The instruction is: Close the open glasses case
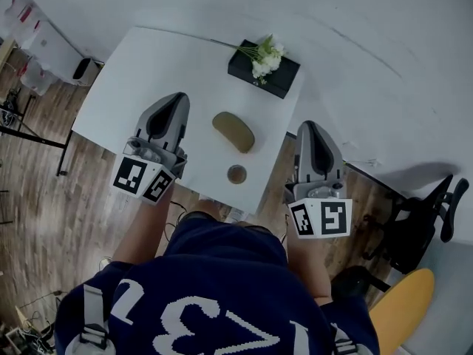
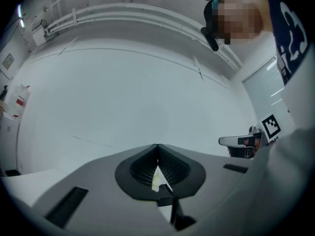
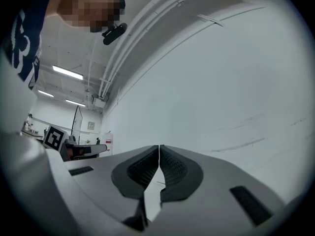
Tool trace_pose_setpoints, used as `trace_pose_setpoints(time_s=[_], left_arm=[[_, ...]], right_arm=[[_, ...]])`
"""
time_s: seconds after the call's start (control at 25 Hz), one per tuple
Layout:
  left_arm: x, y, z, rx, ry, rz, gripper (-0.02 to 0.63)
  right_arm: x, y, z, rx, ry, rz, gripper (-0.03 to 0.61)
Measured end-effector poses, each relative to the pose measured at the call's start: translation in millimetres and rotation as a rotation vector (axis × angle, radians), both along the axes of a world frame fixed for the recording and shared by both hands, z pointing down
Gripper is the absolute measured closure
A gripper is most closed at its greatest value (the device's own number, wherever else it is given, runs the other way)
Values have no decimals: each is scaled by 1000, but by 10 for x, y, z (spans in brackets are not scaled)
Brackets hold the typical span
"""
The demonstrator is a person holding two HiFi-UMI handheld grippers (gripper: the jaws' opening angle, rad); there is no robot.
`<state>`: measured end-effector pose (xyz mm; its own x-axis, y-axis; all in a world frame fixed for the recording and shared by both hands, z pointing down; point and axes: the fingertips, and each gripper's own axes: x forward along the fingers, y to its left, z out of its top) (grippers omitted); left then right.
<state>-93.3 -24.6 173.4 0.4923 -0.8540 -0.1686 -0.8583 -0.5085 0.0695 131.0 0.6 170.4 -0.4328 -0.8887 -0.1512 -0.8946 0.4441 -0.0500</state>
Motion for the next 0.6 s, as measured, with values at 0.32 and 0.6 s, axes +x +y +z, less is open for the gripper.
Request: trace_pose_setpoints(time_s=[0.32, 0.6], left_arm=[[179, -469, 265, -49, -22, 124, 601], [264, -699, 882, -177, 27, 226, 601]], right_arm=[[35, -273, 207, -63, 26, 95, 552], [-137, -441, 870, -257, 105, 72, 552]])
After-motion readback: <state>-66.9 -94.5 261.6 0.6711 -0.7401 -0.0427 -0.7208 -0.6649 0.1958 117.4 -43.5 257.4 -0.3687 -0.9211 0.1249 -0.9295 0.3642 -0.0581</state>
